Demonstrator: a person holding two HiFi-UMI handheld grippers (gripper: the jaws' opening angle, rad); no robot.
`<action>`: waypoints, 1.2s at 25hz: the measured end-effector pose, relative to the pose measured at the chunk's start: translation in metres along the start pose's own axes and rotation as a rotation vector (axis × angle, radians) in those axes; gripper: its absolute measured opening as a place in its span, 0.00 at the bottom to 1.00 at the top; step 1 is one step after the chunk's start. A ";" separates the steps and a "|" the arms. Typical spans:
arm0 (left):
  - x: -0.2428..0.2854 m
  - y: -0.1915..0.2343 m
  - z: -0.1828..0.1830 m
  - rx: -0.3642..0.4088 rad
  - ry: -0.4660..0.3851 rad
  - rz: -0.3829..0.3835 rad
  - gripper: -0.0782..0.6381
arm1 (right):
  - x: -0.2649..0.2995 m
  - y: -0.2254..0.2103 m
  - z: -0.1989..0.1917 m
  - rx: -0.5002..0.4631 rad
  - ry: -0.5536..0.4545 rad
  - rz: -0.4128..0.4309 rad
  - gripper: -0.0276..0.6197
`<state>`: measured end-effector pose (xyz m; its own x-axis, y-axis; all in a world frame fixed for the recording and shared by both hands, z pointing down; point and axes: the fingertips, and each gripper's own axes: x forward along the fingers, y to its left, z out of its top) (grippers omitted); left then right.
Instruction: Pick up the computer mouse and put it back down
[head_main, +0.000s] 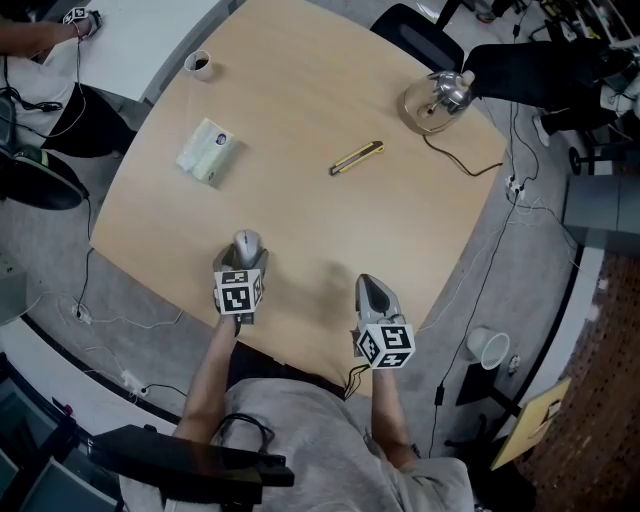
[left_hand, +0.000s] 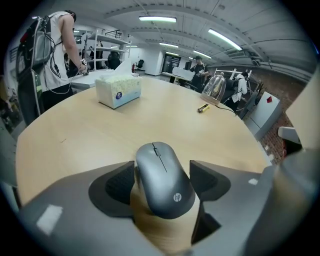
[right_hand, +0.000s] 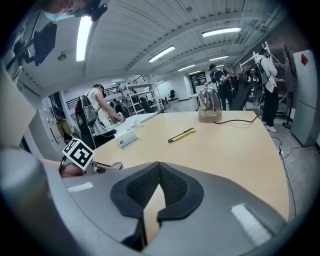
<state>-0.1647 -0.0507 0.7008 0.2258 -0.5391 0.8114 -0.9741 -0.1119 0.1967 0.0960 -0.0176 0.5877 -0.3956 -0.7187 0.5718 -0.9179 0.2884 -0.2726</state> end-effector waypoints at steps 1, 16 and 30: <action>0.001 0.000 0.000 0.002 0.002 0.002 0.62 | 0.001 -0.001 0.000 0.001 0.000 -0.003 0.05; 0.004 -0.002 -0.001 0.002 0.061 0.051 0.59 | 0.004 -0.009 0.000 0.030 -0.005 -0.016 0.05; 0.002 -0.003 0.008 0.008 0.042 0.071 0.50 | 0.007 -0.009 -0.003 0.036 -0.002 -0.007 0.05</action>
<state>-0.1617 -0.0580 0.6980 0.1564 -0.5106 0.8455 -0.9877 -0.0814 0.1335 0.1009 -0.0234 0.5969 -0.3894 -0.7215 0.5725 -0.9188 0.2608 -0.2963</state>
